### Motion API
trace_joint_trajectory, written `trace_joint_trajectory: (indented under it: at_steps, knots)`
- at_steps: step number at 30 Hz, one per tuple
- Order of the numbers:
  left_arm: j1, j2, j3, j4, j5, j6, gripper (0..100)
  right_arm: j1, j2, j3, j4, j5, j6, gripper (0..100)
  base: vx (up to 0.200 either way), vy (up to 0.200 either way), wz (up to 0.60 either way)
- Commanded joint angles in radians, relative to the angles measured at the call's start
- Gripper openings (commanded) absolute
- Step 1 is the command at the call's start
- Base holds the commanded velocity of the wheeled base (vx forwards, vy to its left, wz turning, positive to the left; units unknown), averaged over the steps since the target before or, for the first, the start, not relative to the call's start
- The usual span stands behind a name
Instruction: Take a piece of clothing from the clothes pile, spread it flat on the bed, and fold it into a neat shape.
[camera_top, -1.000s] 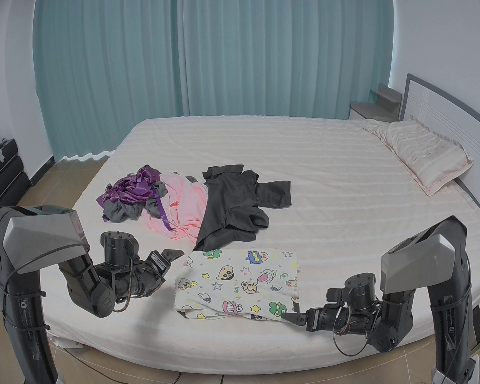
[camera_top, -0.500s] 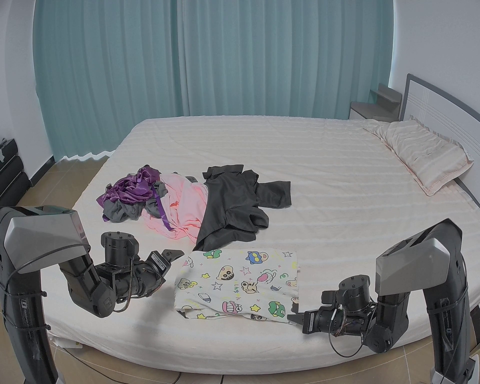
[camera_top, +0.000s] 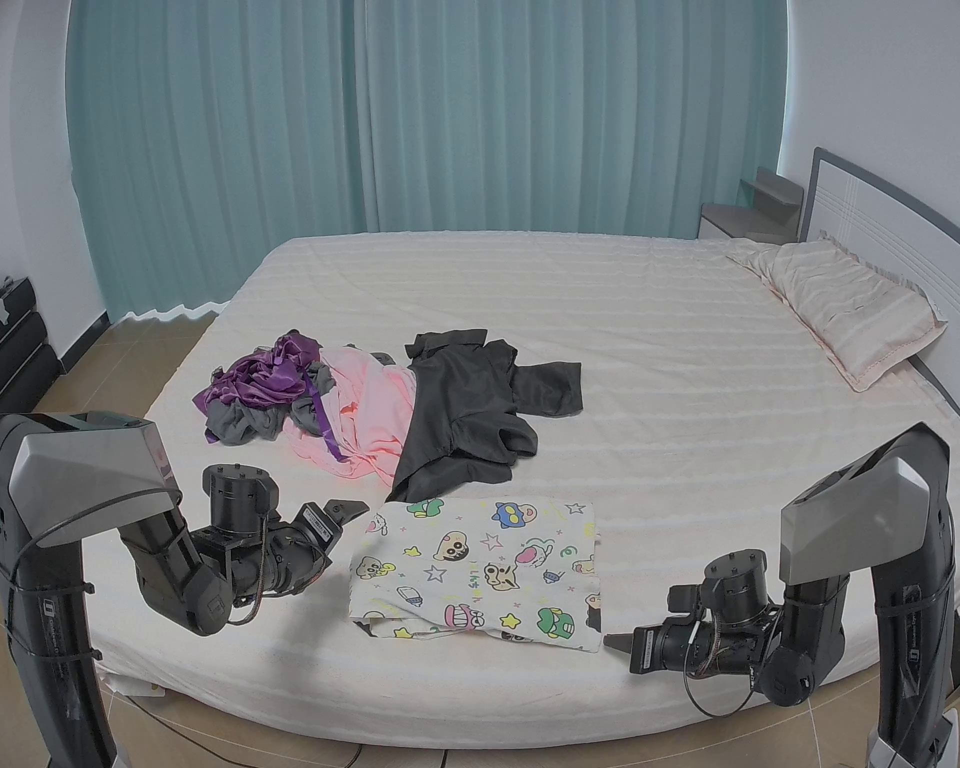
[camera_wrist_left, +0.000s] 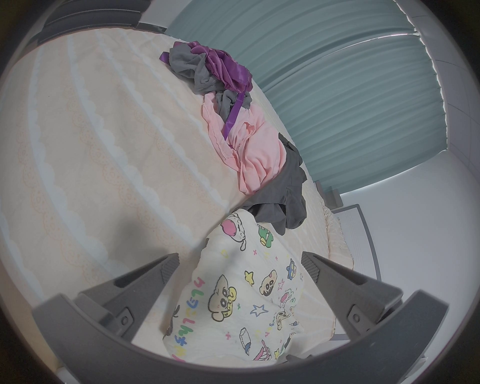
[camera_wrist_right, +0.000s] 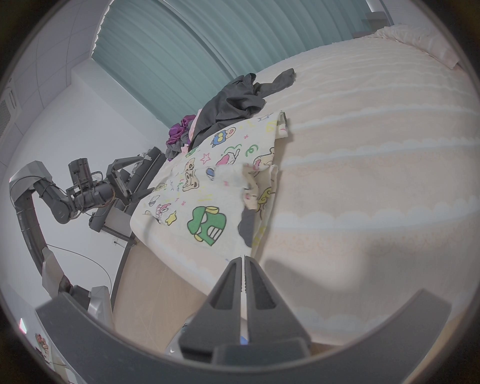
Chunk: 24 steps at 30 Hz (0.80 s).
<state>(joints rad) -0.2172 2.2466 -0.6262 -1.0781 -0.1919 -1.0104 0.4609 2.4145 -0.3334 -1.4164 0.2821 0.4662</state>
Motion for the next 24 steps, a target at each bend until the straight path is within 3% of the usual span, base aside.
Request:
trace_joint_trajectory:
  at_steps: [1, 10, 11, 24]
  knots:
    - [0.001, 0.005, -0.001, 0.0, 0.0, 0.001, 100, -0.005, -0.025, 0.051, 0.004, 0.02, -0.001, 0, 0.0, 0.0, 0.0]
    - [-0.001, 0.007, -0.003, 0.0, 0.0, 0.001, 100, 0.009, -0.02, 0.025, 0.005, 0.02, -0.001, 0, 0.0, 0.0, 0.0]
    - [-0.001, 0.007, -0.003, 0.0, 0.002, 0.001, 100, 0.01, -0.017, 0.019, 0.005, 0.02, -0.001, 100, 0.0, 0.0, 0.0]
    - [-0.001, 0.007, -0.006, 0.0, 0.002, 0.001, 100, 0.041, 0.045, -0.121, 0.085, 0.02, -0.011, 100, 0.0, 0.0, 0.0]
